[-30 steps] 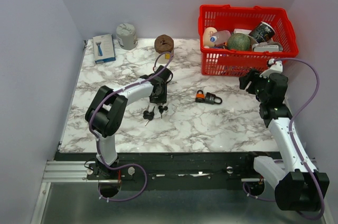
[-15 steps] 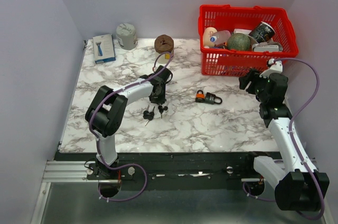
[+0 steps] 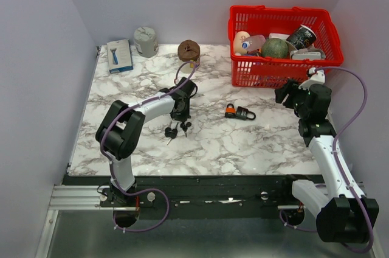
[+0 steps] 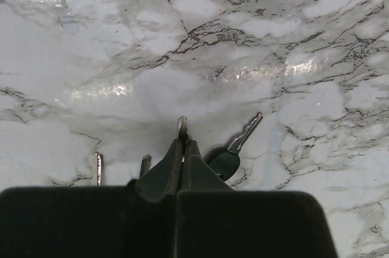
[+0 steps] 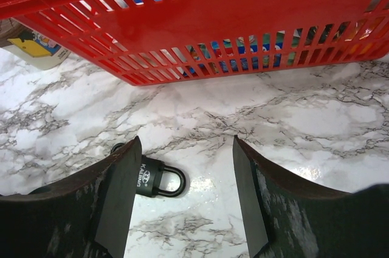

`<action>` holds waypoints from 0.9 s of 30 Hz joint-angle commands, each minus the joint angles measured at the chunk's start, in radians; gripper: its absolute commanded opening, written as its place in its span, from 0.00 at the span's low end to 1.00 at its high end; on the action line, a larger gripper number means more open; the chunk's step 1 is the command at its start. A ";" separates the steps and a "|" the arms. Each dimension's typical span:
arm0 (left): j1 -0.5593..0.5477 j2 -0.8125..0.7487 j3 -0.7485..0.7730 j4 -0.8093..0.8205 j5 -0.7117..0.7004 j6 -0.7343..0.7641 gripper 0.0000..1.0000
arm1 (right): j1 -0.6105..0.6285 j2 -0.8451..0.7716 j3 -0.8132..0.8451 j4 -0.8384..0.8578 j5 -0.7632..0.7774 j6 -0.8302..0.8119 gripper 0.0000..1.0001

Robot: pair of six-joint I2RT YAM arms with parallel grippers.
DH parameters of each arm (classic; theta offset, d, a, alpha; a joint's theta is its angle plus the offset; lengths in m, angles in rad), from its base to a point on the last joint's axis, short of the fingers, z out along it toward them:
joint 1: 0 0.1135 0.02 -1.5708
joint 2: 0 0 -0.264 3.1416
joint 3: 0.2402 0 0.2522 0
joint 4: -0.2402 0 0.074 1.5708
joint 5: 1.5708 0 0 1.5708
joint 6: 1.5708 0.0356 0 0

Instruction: Unlock with the key

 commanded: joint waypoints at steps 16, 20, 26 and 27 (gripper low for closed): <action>-0.002 -0.228 -0.074 0.024 -0.087 -0.069 0.00 | 0.087 0.022 0.005 -0.012 -0.020 -0.008 0.67; -0.001 -0.245 -0.080 0.029 -0.083 -0.078 0.00 | 0.144 0.040 0.016 -0.009 -0.013 -0.005 0.66; -0.001 -0.219 -0.106 0.088 0.029 -0.046 0.02 | 0.234 0.093 0.028 0.013 -0.024 0.026 0.66; -0.002 -0.204 -0.111 0.098 0.049 -0.040 0.11 | 0.242 0.103 0.031 0.016 -0.024 0.029 0.66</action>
